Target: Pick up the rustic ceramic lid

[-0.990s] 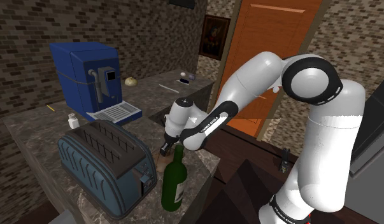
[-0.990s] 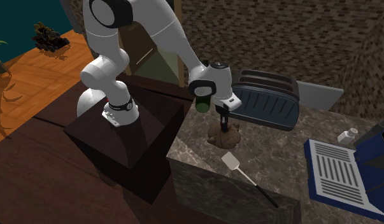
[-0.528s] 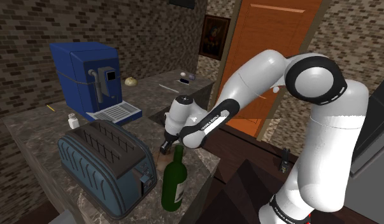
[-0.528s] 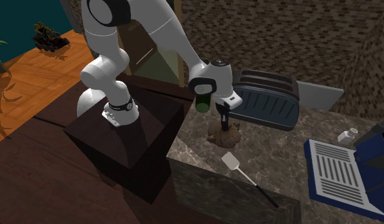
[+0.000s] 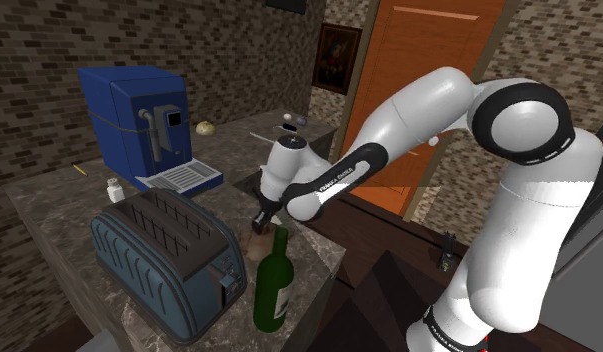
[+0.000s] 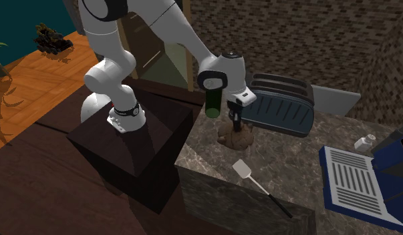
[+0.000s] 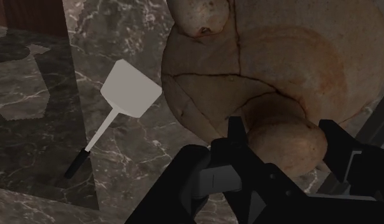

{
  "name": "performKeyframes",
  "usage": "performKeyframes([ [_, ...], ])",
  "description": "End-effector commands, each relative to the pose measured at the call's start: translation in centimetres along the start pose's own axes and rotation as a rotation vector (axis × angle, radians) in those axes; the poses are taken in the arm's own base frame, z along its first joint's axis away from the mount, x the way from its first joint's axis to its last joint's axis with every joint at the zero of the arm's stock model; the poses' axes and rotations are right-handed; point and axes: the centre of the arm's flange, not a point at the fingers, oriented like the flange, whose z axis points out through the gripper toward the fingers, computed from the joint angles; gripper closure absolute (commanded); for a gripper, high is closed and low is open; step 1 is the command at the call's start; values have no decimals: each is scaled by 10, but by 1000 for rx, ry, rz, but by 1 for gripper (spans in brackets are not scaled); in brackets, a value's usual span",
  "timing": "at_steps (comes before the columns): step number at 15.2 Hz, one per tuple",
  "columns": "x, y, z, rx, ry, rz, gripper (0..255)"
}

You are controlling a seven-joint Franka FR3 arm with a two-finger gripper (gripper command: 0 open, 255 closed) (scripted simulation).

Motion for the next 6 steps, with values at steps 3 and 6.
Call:
performKeyframes([
  [3, 6, 2, -20, 0, 0, 0, 255],
  [6, 7, 3, -26, 0, 0, 0, 255],
])
